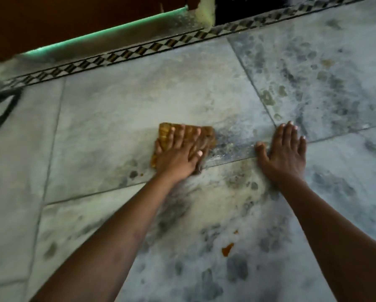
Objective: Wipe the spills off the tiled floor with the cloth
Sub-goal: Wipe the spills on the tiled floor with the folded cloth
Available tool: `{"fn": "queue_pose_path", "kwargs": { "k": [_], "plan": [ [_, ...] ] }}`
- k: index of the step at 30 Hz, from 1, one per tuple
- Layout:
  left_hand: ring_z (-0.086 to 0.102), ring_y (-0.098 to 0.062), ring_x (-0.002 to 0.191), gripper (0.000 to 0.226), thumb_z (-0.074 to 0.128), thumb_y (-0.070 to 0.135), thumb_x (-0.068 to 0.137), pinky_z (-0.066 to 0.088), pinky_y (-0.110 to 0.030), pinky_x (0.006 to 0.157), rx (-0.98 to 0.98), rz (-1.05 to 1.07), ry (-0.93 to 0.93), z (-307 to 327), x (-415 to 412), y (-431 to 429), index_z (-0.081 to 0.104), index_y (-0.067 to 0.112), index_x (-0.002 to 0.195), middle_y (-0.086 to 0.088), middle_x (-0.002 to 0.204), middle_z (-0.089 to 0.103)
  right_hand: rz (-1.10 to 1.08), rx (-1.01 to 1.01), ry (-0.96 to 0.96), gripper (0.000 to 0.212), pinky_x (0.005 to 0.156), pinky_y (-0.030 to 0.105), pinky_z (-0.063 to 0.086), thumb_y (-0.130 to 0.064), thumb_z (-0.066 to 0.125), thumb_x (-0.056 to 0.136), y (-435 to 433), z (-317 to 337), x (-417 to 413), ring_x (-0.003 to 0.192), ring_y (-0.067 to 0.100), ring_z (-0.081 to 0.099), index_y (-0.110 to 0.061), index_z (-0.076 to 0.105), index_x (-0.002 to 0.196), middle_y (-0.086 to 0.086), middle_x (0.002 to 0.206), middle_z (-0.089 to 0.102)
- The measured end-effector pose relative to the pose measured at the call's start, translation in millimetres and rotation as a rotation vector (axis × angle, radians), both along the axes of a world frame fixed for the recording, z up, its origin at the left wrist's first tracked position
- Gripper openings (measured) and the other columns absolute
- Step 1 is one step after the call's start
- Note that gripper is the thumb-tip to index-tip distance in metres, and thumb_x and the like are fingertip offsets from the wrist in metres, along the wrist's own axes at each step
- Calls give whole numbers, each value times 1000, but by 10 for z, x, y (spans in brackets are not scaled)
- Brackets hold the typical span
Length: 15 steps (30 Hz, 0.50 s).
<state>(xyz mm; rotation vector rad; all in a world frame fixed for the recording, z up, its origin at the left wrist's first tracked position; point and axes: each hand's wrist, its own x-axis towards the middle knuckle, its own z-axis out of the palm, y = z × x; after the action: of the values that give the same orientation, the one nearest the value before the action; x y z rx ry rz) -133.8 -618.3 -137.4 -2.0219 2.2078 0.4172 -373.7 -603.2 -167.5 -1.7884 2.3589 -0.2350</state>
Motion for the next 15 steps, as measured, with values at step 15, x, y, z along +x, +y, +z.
{"fn": "queue_pose_path", "kwargs": {
  "k": [15],
  "plan": [
    [-12,-25,145,61,21,55,96,-11,-57,111,-28,178,-8,-53,315,161,-4,38,148,0,158,-13,313,-26,8,78,117,40,-2,-51,15,87,41,-74,1239,146,24,5,-4,11,149,14,157,9]
  ]
}}
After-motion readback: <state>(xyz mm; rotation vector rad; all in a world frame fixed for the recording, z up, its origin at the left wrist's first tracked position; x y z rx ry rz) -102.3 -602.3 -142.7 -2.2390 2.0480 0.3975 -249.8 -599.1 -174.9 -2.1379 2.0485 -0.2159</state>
